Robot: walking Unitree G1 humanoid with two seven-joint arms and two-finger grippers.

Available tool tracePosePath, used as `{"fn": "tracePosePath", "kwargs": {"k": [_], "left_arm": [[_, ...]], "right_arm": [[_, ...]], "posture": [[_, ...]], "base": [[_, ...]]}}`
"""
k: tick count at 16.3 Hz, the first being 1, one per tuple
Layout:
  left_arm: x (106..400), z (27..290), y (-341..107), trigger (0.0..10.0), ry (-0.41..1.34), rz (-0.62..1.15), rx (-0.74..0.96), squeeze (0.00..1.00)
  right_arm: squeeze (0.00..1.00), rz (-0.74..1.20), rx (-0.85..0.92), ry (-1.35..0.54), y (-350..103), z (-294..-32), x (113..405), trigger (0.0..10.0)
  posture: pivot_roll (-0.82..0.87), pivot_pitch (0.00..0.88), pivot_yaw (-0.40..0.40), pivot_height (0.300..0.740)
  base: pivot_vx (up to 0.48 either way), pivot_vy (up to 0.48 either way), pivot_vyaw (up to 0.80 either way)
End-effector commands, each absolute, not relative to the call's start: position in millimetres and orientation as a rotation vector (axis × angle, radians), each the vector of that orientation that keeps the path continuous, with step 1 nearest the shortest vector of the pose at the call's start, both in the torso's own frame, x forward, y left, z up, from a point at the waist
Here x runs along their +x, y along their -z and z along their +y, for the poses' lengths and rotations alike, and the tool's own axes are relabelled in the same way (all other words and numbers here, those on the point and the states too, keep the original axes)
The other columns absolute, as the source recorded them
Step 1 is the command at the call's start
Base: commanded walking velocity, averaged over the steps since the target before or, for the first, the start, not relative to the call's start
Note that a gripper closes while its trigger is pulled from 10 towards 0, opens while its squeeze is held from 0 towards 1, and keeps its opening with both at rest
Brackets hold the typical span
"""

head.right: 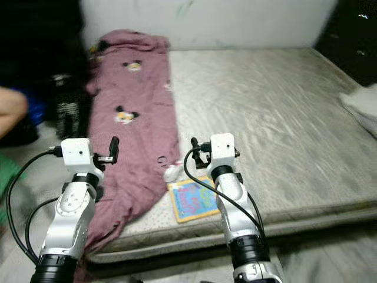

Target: Clean up the room

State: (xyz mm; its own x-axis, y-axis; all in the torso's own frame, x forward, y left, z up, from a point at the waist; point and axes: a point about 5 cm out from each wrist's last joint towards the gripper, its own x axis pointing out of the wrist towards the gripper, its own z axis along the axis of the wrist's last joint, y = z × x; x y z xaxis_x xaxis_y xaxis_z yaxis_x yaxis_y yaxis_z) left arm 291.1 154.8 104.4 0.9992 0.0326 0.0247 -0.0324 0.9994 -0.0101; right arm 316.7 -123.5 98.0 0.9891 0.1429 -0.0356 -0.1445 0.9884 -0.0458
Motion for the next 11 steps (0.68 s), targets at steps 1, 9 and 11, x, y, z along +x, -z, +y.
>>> {"fn": "tracePosePath", "kwargs": {"k": [1,9,11], "left_arm": [[293.3,152.7,-107.6,10.0,-0.022,-0.031,-0.012,0.00],[294.1,149.0,-107.5,10.0,-0.007,-0.035,-0.018,0.00],[294.3,148.6,-107.3,10.0,-0.007,-0.035,-0.020,0.00]], "right_arm": [[0.00,0.037,-0.051,-0.133,-98.9,-127.5,318.4,10.0],[0.00,0.027,-0.068,-0.145,-99.4,-126.9,317.9,10.0],[0.00,0.024,-0.067,-0.148,-99.9,-127.0,318.2,10.0]], "posture": [[0.06,0.000,-0.028,0.740],[0.06,0.000,-0.031,0.740],[0.06,0.000,-0.033,0.740]], "base": [[0.000,0.000,-0.68],[0.000,0.000,-0.16],[0.000,0.000,0.00]]}}
